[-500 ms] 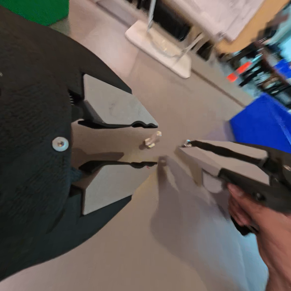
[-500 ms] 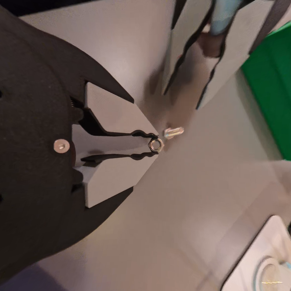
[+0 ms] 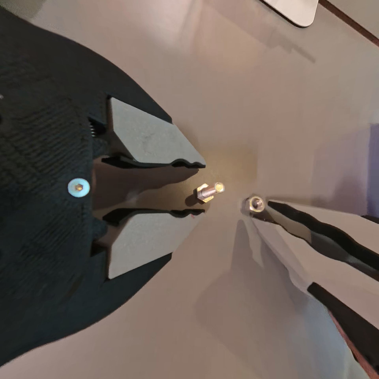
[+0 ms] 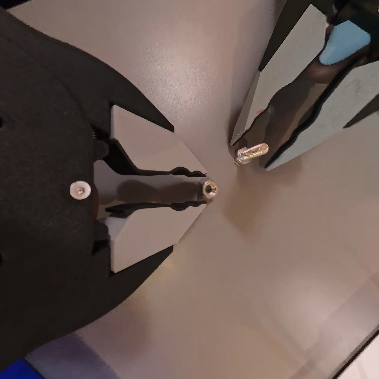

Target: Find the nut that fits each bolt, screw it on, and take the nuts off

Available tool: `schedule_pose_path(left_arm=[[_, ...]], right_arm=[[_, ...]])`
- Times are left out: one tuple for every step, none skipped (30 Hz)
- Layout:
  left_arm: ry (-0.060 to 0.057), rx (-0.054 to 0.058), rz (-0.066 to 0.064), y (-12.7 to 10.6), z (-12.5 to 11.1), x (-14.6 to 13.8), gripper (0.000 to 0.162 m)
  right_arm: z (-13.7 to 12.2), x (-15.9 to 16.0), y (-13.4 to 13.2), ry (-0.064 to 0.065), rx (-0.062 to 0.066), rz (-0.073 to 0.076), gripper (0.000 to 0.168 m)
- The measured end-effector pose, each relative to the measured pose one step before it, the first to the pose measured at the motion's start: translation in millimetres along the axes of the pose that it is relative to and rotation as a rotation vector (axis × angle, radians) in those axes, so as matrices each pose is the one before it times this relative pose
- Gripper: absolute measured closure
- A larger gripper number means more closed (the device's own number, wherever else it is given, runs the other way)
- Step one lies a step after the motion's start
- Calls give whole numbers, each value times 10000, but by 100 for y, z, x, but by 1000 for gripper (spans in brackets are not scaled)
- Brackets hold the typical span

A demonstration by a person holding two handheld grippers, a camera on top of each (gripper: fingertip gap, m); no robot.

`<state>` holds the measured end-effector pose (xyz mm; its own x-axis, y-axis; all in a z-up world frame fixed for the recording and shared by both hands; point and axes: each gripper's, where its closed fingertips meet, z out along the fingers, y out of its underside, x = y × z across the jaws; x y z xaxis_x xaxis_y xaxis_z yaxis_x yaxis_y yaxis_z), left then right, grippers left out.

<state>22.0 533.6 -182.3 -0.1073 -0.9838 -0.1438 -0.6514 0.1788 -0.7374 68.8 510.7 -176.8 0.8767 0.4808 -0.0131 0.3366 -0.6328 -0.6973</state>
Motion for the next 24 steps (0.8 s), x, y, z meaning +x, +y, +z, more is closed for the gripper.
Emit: schedule_pose_path(left_arm=[[165,34,-99,78,-47,170,127],[95,-9,-107,86,-117,110,125],[129,22,-34,41,-132,238,124],[35,5,38,81,-86,159,125],[-90,-24,80,95,-54,-9,126],[-128,6,79,25,-48,-75,126],[-70,7,75,-2,-32,-7,126],[-45,4,56,1,-27,1,126],[-16,6,36,2,-19,5,126],[6,4,-1,10,-12,2,126],[25,-1,-42,11,-7,-26,125],[27,-7,-81,22,-4,-46,124],[19,-11,-103,26,1,-82,123],[26,-11,-98,38,-15,-73,121],[43,-8,-75,39,-14,-23,121],[31,-7,-54,44,-28,-14,120],[9,-4,-32,35,-26,-30,120],[-10,-2,-15,22,-17,-40,120],[-7,0,5,5,-7,-3,120],[-11,2,23,-16,-5,7,120],[-20,2,18,-9,2,-1,120],[-22,0,-1,-2,0,-20,120],[-28,-3,-22,2,5,-55,120],[-23,-3,-28,3,-9,-53,120]], right_arm=[[-129,193,-99,-20,97,142,148],[-169,162,-161,-53,127,174,149],[-179,102,-183,-93,135,172,149],[-147,29,-137,-106,98,135,149],[-140,42,-134,-56,89,79,149],[-175,112,-276,44,167,38,149],[-212,6,-454,30,257,-10,148],[-227,-321,-638,-120,343,-80,147],[-205,-608,-794,-233,419,-145,145],[-130,-614,-842,-194,456,-141,144],[-22,-496,-788,-121,434,-105,143],[115,-489,-609,-131,329,-93,143],[231,-422,-427,-117,223,-107,143],[352,-336,-256,-99,126,-72,143],[429,-301,-59,-106,15,-9,143],[489,-266,187,-116,-126,44,143],[521,-240,307,-111,-192,73,142],[521,-23,283,10,-169,43,142],[516,55,255,61,-157,-17,142],[493,-40,254,-3,-172,-55,141],[446,-189,230,-86,-148,-76,142],[372,-256,286,-119,-161,-122,146],[231,28,313,76,-180,-155,152],[21,214,78,224,-33,-223,161]])
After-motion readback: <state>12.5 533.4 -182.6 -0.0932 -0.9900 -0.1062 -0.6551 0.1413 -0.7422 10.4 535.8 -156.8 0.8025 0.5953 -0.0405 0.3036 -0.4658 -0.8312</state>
